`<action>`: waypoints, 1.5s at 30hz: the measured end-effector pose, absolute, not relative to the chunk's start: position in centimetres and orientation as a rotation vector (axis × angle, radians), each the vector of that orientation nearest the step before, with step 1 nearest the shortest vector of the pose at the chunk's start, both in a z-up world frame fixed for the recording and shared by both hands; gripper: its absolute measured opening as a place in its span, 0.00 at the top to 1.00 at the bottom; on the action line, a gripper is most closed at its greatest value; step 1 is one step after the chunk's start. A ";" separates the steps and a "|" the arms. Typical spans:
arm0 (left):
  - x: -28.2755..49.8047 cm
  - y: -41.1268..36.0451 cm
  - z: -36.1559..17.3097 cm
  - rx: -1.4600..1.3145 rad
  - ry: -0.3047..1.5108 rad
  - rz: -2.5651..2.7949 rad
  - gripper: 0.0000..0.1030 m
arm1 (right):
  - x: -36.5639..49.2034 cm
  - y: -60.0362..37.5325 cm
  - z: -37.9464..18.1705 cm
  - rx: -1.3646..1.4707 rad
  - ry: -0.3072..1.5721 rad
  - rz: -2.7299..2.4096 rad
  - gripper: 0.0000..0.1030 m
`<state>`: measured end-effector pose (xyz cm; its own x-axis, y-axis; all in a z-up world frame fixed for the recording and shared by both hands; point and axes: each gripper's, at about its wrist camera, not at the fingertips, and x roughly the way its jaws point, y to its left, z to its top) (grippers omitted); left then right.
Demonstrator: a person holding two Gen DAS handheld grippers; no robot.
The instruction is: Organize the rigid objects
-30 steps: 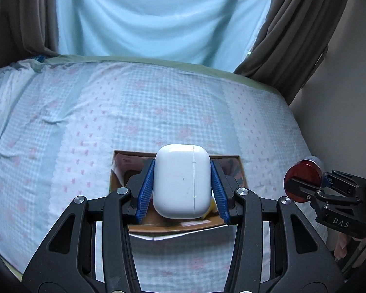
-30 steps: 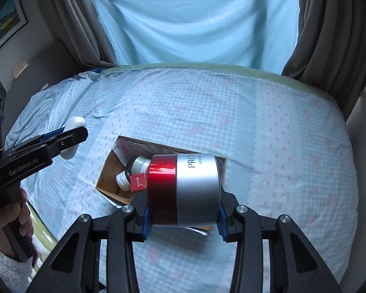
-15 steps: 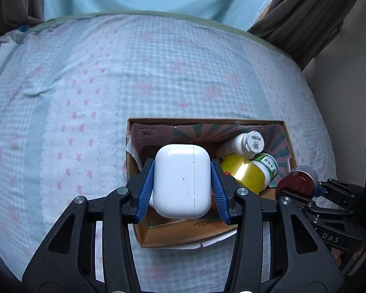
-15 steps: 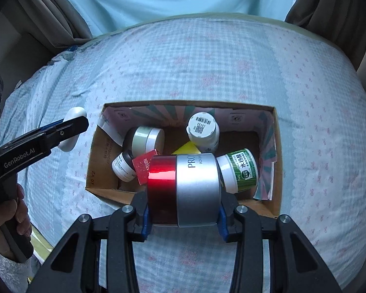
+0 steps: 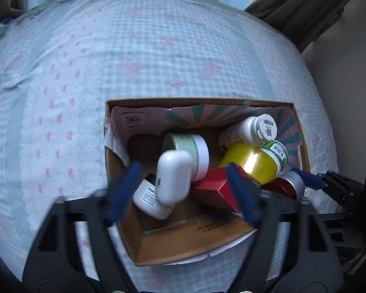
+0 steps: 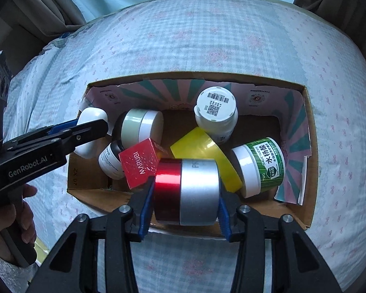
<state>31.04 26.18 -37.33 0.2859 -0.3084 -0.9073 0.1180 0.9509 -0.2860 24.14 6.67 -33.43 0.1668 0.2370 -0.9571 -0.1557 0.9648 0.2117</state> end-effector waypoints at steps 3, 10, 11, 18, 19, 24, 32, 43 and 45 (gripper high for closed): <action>30.9 25.9 -36.9 -0.148 1.244 -0.297 0.00 | 23.9 5.9 -32.3 0.089 1.316 0.260 0.04; 29.8 25.9 -36.2 -0.132 1.251 -0.284 0.00 | 22.8 4.1 -31.3 0.093 1.294 0.178 0.00; 29.5 25.9 -36.0 -0.132 1.246 -0.283 0.00 | 22.7 3.9 -31.3 0.104 1.303 0.179 0.00; 27.9 25.6 -34.1 -0.108 1.209 -0.274 0.00 | 21.5 3.5 -30.0 0.106 1.281 0.172 0.00; 27.6 25.6 -33.8 -0.108 1.202 -0.272 0.00 | 21.3 3.5 -29.8 0.103 1.278 0.171 0.00; 25.7 25.4 -31.6 -0.092 1.168 -0.255 0.00 | 20.3 3.1 -28.1 0.095 1.248 0.163 0.00; 22.3 24.9 -26.0 -0.116 1.092 -0.203 0.00 | 18.5 2.1 -24.1 0.090 1.178 0.153 0.00; 14.6 19.8 -13.5 -0.069 0.901 -0.096 0.00 | 15.0 -2.6 -13.1 0.001 1.063 0.148 0.00; 13.3 18.4 -11.4 -0.055 0.864 -0.087 0.00 | 14.2 -4.0 -10.7 -0.001 1.031 0.131 0.00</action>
<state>13.31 18.37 -11.44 0.6461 -0.0984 -0.7569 0.0538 0.9951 -0.0834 14.23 -4.02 -10.69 0.5069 0.1079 -0.8552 -0.1087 0.9922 0.0607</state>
